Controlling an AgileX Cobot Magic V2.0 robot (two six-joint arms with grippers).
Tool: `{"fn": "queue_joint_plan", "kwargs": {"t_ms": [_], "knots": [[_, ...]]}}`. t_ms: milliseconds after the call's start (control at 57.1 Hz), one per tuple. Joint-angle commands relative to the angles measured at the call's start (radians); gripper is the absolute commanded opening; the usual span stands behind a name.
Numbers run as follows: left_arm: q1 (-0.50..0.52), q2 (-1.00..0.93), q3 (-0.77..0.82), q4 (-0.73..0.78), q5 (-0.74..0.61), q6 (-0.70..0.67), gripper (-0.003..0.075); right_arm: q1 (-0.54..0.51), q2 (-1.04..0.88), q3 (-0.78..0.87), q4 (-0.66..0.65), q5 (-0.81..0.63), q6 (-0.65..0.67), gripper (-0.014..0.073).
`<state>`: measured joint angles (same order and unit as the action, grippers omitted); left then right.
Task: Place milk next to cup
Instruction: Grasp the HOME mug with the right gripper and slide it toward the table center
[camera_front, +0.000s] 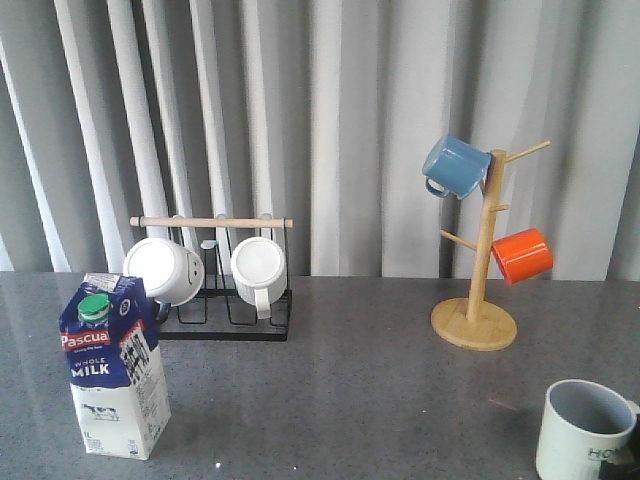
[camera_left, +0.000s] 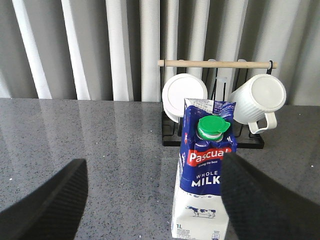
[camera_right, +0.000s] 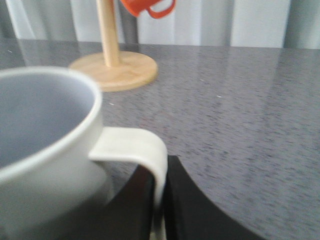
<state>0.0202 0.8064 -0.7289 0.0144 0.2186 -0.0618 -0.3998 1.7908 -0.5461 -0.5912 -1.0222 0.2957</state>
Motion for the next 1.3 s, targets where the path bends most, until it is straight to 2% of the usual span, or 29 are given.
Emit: {"fn": "queue_joint_plan", "kwargs": {"t_ms": [0,105,193,491,701,788,1016,1279], "knots": [[-0.004,-0.003,-0.035,-0.003,-0.076,-0.002,0.0534,0.059,-0.031,-0.027,-0.001,-0.090,0.030,-0.0004],[-0.004,-0.003,-0.035,-0.003,-0.076,-0.002,0.0534,0.153,-0.041,-0.029,0.056,-0.061,0.011,-0.0004],[-0.004,-0.003,-0.035,-0.003,-0.076,-0.002,0.0534,0.266,-0.061,-0.037,0.160,0.014,-0.024,-0.0004],[-0.004,-0.003,-0.035,-0.003,-0.076,-0.002,0.0534,0.677,-0.075,-0.188,0.722,0.162,-0.217,-0.0004],[-0.004,-0.003,-0.035,-0.003,-0.076,-0.002,0.0534,0.803,0.007,-0.279,0.980,0.220,-0.385,-0.0004],[-0.004,-0.003,-0.035,-0.003,-0.076,-0.002,0.0534,0.817,0.038,-0.281,1.015,0.210,-0.423,-0.0004],[-0.004,-0.003,-0.035,-0.003,-0.076,-0.002,0.0534,0.817,0.070,-0.280,0.944,0.209,-0.445,0.0031],[-0.004,-0.003,-0.035,-0.003,-0.076,-0.002,0.0534,0.815,0.043,-0.214,0.928,0.163,-0.463,0.0203]]}}
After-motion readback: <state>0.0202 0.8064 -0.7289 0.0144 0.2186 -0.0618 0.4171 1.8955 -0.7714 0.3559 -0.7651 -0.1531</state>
